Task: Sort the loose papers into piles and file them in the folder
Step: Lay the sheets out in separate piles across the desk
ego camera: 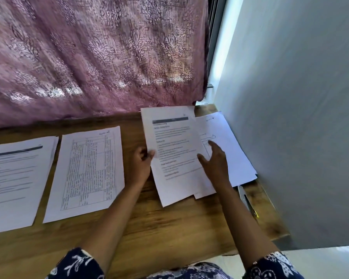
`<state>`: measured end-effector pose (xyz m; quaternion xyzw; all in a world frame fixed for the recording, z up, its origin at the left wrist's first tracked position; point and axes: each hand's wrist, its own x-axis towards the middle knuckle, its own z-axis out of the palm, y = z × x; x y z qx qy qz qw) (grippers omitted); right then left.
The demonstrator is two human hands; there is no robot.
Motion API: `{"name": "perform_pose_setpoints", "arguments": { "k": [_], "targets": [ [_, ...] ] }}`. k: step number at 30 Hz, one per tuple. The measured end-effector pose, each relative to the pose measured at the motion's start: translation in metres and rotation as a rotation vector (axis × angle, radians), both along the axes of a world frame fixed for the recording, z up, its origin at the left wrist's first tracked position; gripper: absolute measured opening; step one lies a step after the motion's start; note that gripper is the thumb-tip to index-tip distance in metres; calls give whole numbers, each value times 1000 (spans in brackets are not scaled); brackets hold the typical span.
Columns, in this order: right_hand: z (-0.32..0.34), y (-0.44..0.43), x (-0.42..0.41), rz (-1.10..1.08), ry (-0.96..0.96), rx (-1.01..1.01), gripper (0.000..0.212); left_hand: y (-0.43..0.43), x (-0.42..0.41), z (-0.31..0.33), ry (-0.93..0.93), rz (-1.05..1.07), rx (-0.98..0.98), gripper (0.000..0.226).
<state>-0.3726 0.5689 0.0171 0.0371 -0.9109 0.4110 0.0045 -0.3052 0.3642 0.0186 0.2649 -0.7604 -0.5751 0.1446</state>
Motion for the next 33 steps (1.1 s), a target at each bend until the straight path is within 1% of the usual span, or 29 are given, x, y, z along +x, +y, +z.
{"name": "perform_pose_setpoints", "arguments": {
  "k": [2, 3, 5, 7, 9, 11, 13, 15, 18, 21, 25, 30, 33],
  "targets": [
    [2, -9, -4, 13, -147, -99, 70, -22, 9, 6, 61, 50, 74, 13],
    [3, -17, -4, 35, -224, -185, 68, -33, 14, 8, 78, 67, 101, 12],
    [5, -41, 2, 103, -344, -338, 52, -61, 26, 13, 90, 104, 135, 8],
    [8, -67, 15, 156, -336, -384, 32, -88, 37, 18, 85, 153, 134, 7],
    [11, -103, 32, 169, -315, -422, 19, -123, 53, 24, 60, 229, 113, 8],
    [15, -141, 51, 155, -348, -451, 18, -156, 71, 28, 8, 262, 144, 13],
    [18, -186, 72, 170, -392, -488, 20, -191, 96, 32, -48, 248, 144, 27],
    [16, -232, 92, 231, -423, -479, 14, -230, 125, 35, -102, 275, 55, 40],
    [12, -292, 116, 344, -406, -362, 7, -287, 165, 35, -172, 316, -41, 46],
    [12, -342, 134, 398, -373, -244, 15, -333, 189, 32, -265, 322, -134, 49],
    [6, -389, 148, 390, -362, -220, 17, -366, 201, 23, -337, 325, -271, 49],
    [-6, -418, 163, 384, -370, -183, 35, -383, 208, 12, -413, 310, -354, 49],
    [-14, -425, 172, 372, -338, -137, 42, -390, 210, 5, -455, 303, -415, 50]
  ]
}}
